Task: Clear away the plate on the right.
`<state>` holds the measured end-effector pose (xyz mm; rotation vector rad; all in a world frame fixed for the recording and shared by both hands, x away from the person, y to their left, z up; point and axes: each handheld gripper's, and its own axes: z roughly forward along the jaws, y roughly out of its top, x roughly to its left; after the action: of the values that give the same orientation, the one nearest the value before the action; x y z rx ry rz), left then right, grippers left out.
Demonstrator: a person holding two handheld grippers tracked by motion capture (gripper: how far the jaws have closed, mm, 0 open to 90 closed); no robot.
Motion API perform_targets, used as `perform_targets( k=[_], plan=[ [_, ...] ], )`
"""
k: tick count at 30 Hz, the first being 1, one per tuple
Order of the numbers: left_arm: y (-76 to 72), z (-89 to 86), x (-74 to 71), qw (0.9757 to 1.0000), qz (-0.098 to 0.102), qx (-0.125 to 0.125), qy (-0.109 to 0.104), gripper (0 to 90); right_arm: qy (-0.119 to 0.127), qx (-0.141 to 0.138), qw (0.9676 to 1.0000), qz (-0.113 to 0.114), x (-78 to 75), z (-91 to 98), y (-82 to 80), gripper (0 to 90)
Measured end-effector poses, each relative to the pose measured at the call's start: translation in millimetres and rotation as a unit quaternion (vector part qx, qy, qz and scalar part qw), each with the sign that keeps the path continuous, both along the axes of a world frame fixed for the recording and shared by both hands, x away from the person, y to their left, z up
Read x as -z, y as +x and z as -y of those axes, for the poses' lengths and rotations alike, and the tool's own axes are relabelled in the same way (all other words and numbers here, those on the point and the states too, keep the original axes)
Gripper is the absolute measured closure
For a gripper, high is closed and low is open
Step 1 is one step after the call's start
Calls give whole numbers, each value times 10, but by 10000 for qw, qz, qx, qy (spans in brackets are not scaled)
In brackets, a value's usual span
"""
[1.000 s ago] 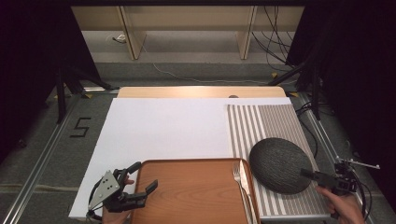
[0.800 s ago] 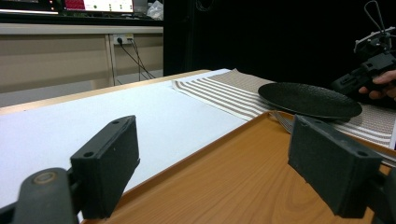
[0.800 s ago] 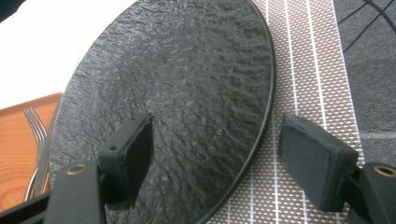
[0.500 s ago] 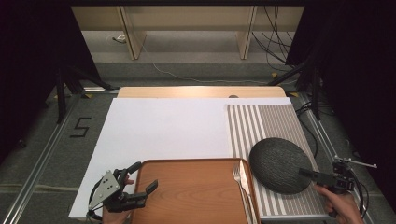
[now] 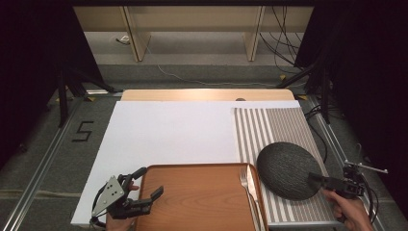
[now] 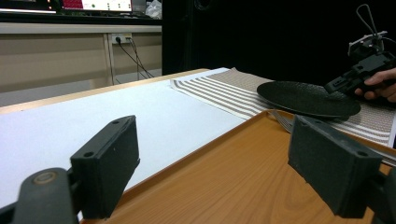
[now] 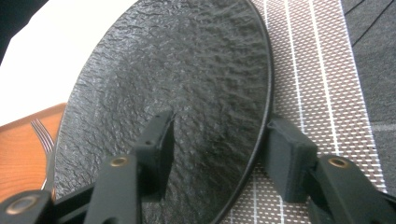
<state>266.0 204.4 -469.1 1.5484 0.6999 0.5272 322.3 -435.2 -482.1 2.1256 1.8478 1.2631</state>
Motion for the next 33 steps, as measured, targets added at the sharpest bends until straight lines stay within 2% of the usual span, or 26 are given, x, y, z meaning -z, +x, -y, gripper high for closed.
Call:
perform_targets(
  k=[3,9,17,28,33],
  plan=[
    [1,1,0,10000,-3,-5,-3,161,68,60,10000,-34,4,20,3,514],
    [4,2,2,10000,-8,-14,-2,161,401,187,9990,-107,39,56,10,541],
    [5,-4,-1,10000,-1,-16,-13,161,605,226,9978,-154,62,96,34,582],
    [12,1,0,10000,-14,-20,-9,161,747,287,9965,-226,80,108,71,613],
    [10,1,0,10000,-7,-14,-3,161,749,364,9962,-268,88,117,81,683]
  ],
)
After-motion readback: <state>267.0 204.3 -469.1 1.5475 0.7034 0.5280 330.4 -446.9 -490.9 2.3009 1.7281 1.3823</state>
